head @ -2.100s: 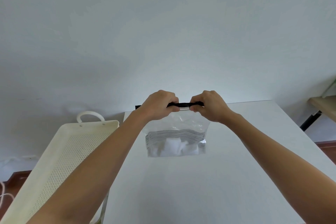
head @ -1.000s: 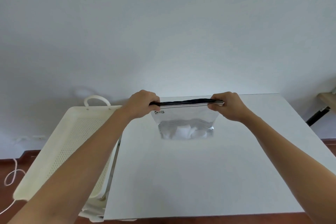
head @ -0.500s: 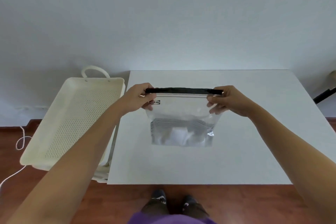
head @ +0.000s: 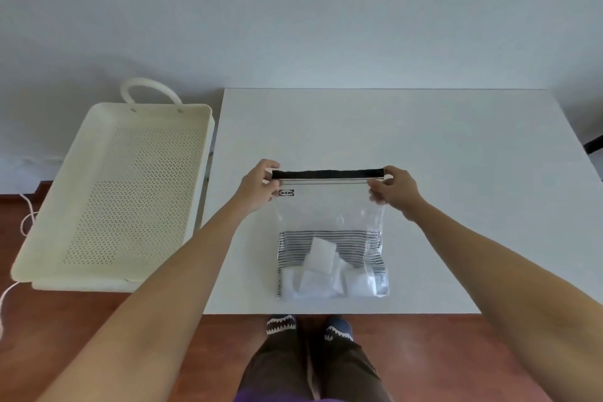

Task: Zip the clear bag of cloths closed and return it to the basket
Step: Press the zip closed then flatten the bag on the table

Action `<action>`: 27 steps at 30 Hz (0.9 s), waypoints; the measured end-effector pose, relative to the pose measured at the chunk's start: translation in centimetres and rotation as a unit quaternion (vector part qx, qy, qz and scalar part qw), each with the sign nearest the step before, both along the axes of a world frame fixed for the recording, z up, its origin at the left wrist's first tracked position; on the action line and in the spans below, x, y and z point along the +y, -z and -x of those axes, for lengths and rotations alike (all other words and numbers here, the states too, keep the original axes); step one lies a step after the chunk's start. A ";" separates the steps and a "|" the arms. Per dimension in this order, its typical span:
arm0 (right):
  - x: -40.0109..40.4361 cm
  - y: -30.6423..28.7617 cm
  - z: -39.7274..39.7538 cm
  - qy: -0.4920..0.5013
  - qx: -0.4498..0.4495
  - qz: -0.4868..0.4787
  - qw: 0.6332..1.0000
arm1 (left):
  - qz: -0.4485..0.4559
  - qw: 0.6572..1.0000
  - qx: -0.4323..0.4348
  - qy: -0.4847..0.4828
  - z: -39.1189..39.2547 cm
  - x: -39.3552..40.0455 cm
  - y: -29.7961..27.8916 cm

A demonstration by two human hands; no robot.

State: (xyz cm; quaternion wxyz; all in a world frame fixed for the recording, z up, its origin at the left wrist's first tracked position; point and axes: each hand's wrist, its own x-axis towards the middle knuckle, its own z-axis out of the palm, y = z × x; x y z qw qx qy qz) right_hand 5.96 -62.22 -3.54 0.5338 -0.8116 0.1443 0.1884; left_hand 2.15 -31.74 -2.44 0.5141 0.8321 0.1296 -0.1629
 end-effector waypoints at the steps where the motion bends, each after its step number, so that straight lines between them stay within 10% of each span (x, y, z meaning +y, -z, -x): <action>1: 0.3 0.3 -0.2 0.013 -0.008 0.011 1.000 | -0.001 1.000 -0.006 -0.011 -0.3 -0.1 0.5; 10: 5.1 3.5 4.8 -0.020 -0.154 0.154 0.976 | -0.187 0.977 -0.094 -0.040 3.4 -5.4 5.2; 27: 6.4 10.5 10.3 -0.144 -0.070 0.352 0.922 | -0.314 0.947 -0.022 0.060 8.7 -9.9 11.1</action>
